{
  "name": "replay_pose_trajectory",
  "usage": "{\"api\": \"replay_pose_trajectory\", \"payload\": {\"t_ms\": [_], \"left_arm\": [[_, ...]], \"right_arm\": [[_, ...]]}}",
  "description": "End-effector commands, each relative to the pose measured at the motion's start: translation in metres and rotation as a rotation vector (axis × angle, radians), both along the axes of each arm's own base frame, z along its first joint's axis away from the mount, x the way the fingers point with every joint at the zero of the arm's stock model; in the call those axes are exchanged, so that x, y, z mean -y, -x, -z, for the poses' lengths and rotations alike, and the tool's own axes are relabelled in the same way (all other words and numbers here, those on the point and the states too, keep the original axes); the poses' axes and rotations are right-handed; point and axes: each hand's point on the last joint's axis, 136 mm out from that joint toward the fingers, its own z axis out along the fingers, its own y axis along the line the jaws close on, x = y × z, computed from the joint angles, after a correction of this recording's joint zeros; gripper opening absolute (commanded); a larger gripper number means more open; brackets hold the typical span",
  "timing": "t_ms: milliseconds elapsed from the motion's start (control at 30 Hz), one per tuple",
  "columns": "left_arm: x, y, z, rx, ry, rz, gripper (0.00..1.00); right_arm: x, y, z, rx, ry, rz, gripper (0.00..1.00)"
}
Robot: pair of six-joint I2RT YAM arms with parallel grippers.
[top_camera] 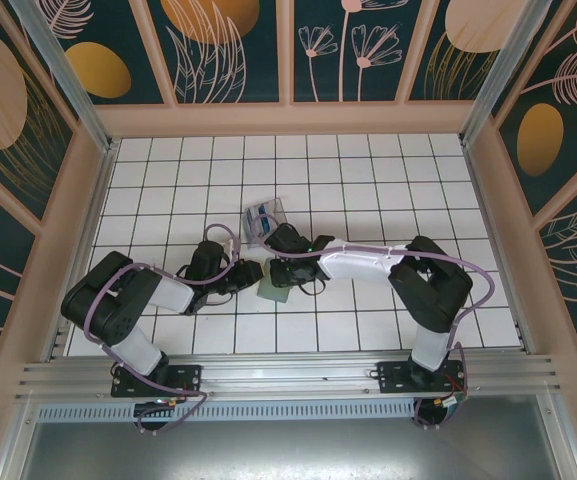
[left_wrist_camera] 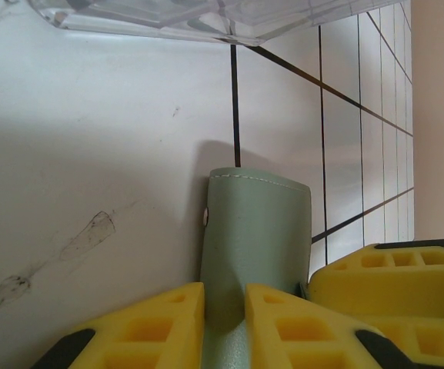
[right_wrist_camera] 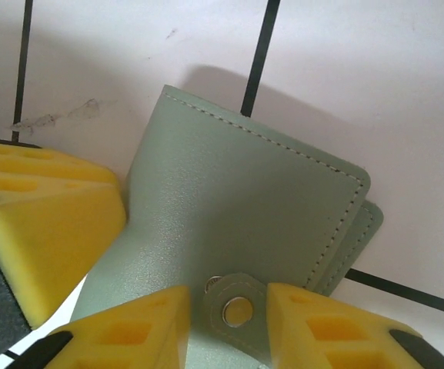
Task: Put the credit cards into the card holder
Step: Close the button on the card holder.
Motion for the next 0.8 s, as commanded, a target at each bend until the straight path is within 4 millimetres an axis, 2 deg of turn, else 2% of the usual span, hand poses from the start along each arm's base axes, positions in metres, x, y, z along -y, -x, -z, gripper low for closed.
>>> {"api": "replay_pose_trajectory", "payload": {"t_ms": [0,133,333,433,500,600,767], "left_arm": [[-0.005,0.052,0.046,-0.234,-0.073,0.072,0.22],[-0.005,0.052,0.046,-0.233,-0.073,0.073,0.22],[-0.005,0.051,0.046,-0.233,-0.073,0.073,0.22],[-0.004,0.051,0.046,-0.233,-0.074,0.073,0.22],[-0.005,0.052,0.047,-0.236,-0.076,0.071,0.22],[-0.006,0.052,0.048,-0.236,-0.078,0.069,0.22],[-0.005,0.052,0.047,-0.234,-0.075,0.072,0.22]], "right_arm": [[0.000,0.003,0.005,-0.009,0.029,0.004,0.22],[-0.001,0.001,-0.003,0.008,0.006,0.002,0.16],[-0.007,0.001,-0.012,0.027,-0.042,-0.012,0.15],[-0.011,0.001,-0.017,0.035,-0.077,-0.017,0.11],[-0.012,0.001,-0.017,0.033,-0.084,-0.018,0.11],[-0.012,0.001,-0.015,0.033,-0.089,-0.015,0.18],[-0.010,0.000,-0.013,0.031,-0.085,-0.006,0.18]]}}
